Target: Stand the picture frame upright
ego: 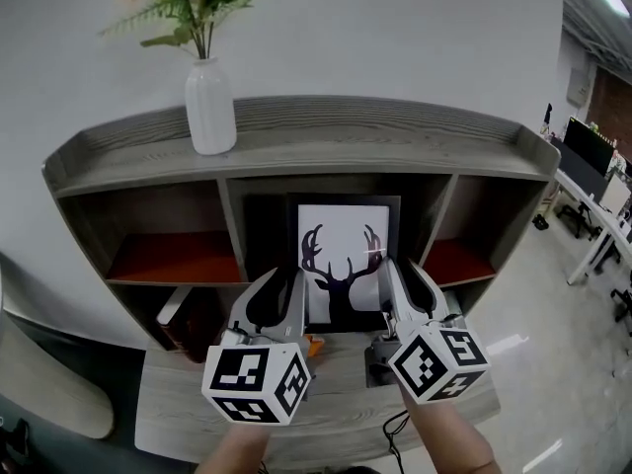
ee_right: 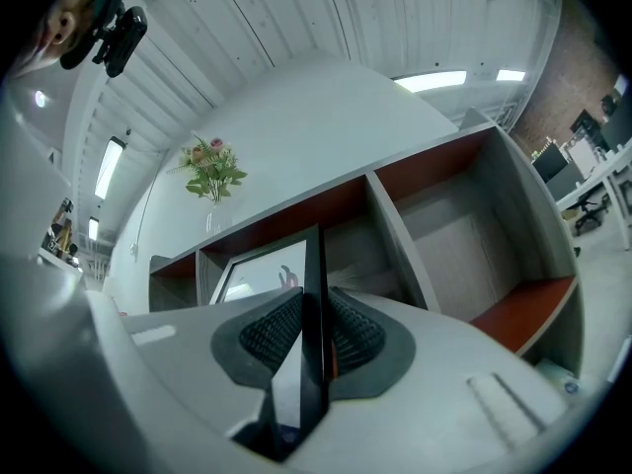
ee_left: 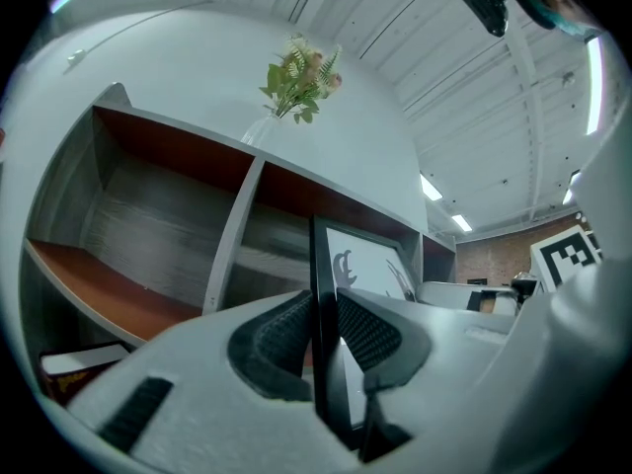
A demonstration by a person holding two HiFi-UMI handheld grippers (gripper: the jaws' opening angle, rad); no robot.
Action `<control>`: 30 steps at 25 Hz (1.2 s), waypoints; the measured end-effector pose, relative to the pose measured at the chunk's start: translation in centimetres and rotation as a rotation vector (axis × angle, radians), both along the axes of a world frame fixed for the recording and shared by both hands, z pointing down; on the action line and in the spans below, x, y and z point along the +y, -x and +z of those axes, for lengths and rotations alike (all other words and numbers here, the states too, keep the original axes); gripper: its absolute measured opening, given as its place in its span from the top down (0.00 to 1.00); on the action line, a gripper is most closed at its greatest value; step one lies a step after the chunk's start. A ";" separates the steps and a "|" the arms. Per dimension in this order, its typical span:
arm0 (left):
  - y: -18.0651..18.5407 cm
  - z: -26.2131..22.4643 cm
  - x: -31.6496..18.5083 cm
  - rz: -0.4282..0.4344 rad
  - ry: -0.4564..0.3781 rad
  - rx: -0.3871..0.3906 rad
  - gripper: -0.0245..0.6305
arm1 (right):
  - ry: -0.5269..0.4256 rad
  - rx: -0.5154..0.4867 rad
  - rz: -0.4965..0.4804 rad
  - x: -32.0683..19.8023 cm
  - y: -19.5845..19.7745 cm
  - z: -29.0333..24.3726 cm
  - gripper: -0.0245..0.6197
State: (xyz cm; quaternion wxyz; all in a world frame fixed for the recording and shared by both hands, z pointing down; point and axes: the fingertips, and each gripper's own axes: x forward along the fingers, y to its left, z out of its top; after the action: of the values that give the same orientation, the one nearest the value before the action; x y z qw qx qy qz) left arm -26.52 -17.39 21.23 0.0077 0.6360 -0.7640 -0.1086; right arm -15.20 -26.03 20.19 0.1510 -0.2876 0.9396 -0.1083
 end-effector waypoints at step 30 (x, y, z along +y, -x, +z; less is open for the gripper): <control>3.0 -2.0 -4.6 -0.162 -0.007 -0.108 0.85 | -0.063 0.012 -0.070 -5.5 3.9 -1.8 0.86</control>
State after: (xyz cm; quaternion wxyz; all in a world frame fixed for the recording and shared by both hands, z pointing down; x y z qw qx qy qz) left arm -29.55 -22.04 19.20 -0.0445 0.5769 -0.8119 -0.0770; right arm -19.15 -31.51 18.35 0.1504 -0.2501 0.9529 -0.0824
